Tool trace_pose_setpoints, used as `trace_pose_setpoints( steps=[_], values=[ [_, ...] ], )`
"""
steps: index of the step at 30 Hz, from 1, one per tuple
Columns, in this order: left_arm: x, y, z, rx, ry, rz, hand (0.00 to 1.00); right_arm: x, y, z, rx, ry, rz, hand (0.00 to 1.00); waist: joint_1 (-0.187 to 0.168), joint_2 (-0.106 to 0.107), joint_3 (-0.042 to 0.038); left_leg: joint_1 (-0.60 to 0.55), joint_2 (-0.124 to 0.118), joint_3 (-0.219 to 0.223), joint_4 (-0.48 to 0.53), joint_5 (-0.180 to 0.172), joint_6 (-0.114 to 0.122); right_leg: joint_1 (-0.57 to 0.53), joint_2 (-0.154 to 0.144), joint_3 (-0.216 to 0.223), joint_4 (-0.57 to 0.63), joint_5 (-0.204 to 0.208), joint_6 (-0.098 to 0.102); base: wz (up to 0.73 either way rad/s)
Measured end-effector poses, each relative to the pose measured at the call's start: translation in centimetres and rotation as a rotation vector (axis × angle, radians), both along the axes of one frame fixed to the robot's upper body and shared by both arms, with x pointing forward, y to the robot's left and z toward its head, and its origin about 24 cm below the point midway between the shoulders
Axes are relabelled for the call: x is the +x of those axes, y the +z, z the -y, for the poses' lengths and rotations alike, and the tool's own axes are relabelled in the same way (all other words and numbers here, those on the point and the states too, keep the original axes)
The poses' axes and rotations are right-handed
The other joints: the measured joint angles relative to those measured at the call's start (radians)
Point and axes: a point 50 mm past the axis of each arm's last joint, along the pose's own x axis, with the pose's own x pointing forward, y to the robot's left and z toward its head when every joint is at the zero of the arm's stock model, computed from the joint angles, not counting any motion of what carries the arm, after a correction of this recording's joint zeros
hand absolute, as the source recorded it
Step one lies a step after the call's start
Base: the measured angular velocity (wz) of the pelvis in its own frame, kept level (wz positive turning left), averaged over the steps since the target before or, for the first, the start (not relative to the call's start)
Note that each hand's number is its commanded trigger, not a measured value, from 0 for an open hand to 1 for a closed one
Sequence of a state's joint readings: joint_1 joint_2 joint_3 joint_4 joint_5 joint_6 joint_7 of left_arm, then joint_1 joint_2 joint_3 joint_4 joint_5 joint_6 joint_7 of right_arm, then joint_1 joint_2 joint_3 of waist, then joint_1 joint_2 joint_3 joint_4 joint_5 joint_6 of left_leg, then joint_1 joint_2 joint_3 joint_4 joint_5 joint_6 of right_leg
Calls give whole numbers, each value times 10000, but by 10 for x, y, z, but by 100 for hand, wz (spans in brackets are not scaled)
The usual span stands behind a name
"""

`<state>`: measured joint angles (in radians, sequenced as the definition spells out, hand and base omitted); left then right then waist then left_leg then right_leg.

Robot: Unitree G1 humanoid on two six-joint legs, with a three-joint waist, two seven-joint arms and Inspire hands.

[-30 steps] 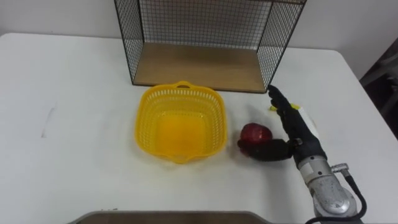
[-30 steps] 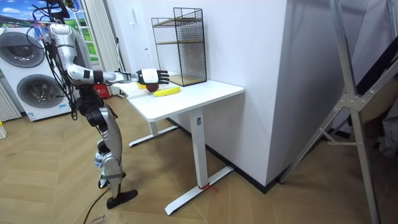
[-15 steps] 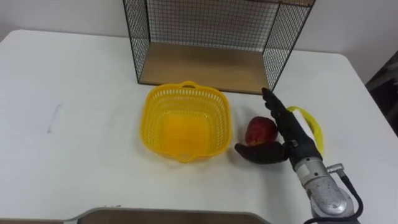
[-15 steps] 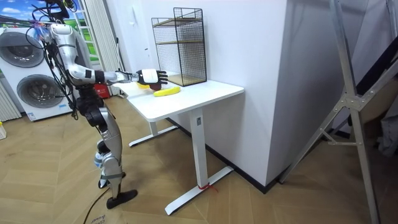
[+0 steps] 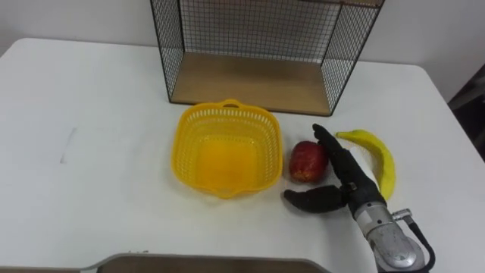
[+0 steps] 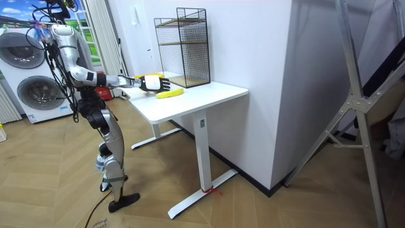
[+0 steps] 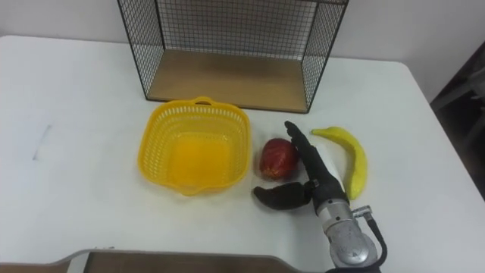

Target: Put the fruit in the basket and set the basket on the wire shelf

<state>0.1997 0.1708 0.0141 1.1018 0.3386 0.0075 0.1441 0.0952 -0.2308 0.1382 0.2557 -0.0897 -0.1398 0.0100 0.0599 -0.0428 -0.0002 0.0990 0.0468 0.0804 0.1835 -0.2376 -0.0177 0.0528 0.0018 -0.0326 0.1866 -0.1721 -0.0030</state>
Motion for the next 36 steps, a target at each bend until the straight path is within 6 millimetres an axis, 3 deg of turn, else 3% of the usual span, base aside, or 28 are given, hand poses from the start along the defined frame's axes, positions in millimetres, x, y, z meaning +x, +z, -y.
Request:
trace_pose_setpoints(
  steps=[8,9,10,16,26,36],
  values=[
    [-2,0,0,29,-77,-51,0,0,-3,0,-562,336,-120,0,12,-77,-20,13,0,-10,2,0,0,39,-3,-25,-2,3,2,0],
    [-1,0,0,63,-155,-72,0,0,-4,0,-702,399,-120,59,5,-88,-13,22,0,-14,9,0,0,52,-5,-32,-6,3,1,0],
    [-1,0,0,82,-188,-65,0,0,-5,1,-757,400,-175,100,-4,-99,-8,31,0,-15,11,0,0,62,-4,-33,-10,3,1,0],
    [2,1,0,114,-230,17,0,6,-7,6,-1322,101,-28,100,13,-170,27,181,0,-59,-47,-6,3,299,2,-94,-200,51,12,1],
    [10,3,0,137,-276,310,0,22,-2,16,-2275,-424,213,100,17,-217,3,295,-1,-132,-89,-5,2,361,-1,-260,-336,62,12,2],
    [17,4,0,149,-326,496,0,16,-9,11,-1813,-611,23,100,4,-185,11,465,0,-34,-187,-5,3,522,-1,-261,-359,62,14,-2]
  ],
)
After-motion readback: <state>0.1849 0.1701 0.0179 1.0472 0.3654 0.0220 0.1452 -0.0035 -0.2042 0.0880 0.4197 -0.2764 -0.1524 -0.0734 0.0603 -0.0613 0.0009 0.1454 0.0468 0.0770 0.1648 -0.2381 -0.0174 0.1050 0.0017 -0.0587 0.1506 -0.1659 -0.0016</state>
